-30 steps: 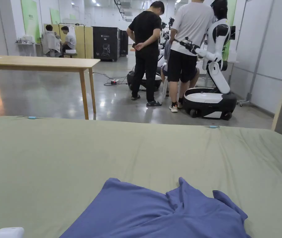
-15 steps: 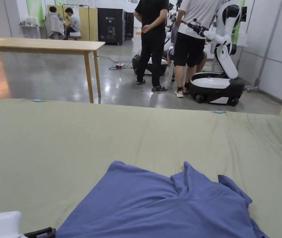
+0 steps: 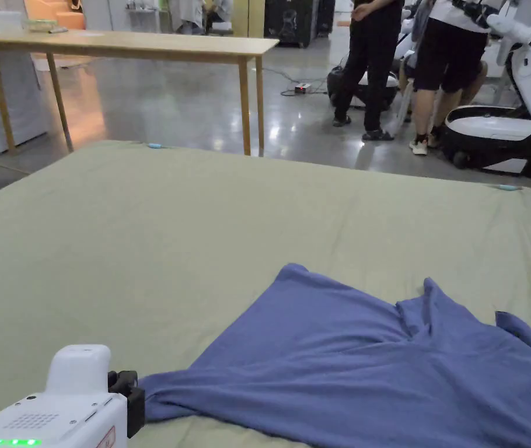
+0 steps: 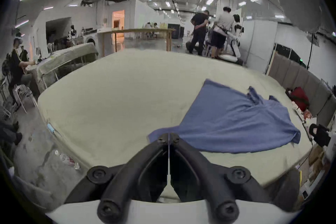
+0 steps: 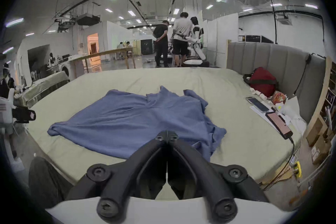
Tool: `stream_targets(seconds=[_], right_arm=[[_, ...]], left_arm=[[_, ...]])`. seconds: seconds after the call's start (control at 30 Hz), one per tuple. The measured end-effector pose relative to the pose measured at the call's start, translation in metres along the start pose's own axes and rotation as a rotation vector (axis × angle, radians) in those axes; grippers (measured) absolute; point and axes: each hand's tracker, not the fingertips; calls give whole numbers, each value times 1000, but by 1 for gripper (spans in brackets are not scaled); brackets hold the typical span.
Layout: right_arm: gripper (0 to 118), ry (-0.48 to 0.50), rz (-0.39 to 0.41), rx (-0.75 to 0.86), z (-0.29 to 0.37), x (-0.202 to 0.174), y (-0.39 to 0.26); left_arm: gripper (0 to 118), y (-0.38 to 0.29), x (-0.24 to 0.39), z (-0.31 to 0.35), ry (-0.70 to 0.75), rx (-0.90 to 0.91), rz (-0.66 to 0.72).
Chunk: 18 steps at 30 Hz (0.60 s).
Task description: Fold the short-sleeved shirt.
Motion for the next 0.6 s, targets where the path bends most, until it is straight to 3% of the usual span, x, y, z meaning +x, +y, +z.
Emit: stream_targets(seconds=[0.13,0.17,0.2,0.23,0.3,0.37,0.53,0.6], right_arm=[[1,11,-2,-10,-5,-4,-2],[1,18,-2,-18,-6,-4,-3],[1,19,-3,-25,-7,-5,-4],[1,23,-2,-31,-12,-5,-2],[1,29,0,-45,-13,-7,-4],[1,35,-6,-54,-17,-6,-4],[1,35,1,-89,-22,-7,-10],[1,35,-5,-99,-23,-6,-14]], left_arm=[[3,12,-21,-31,-48,-100,-19],[19,16,-25,-38,-55,-112,-18],[54,18,-29,-47,-68,-121,0],[114,21,-32,-59,-92,-158,-9],[118,23,-37,-83,-73,-264,4],[110,28,-41,-92,-46,-277,-36],[109,44,-23,-115,-73,-345,-134],[97,27,-15,-123,-71,-352,-195]])
